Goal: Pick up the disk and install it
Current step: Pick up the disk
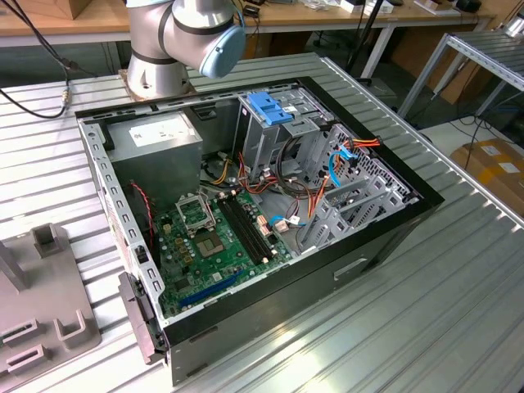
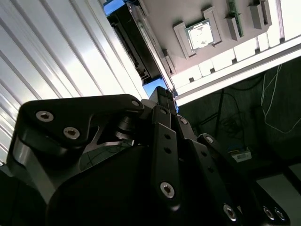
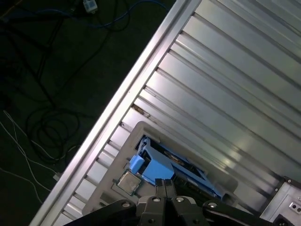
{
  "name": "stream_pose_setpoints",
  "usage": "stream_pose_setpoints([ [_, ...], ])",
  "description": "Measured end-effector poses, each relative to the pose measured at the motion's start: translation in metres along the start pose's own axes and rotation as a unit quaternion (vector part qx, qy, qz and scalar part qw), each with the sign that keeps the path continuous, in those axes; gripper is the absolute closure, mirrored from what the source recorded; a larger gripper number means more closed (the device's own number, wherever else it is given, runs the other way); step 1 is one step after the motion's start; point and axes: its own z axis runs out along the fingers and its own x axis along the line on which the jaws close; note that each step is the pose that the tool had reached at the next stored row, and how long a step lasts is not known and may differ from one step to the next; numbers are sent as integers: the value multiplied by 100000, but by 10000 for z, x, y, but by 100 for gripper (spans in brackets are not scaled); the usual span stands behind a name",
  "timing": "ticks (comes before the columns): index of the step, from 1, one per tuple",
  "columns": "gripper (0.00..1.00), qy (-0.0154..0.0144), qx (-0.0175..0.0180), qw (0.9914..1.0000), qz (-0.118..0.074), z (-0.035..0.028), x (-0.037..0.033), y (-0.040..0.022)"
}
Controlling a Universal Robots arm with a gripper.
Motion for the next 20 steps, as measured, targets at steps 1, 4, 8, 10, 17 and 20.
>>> stream_pose_setpoints([
  [1, 89, -20, 6, 99998, -561, 0, 0, 0],
  [4, 89, -87, 31, 99970, -2429, 0, 0, 0],
  [8, 89, -117, 42, 99944, -3353, 0, 0, 0],
  [10, 89, -134, 48, 99929, -3773, 0, 0, 0],
  [17, 89, -186, 68, 99864, -5215, 0, 0, 0],
  [20, 89, -204, 74, 99838, -5688, 0, 0, 0],
])
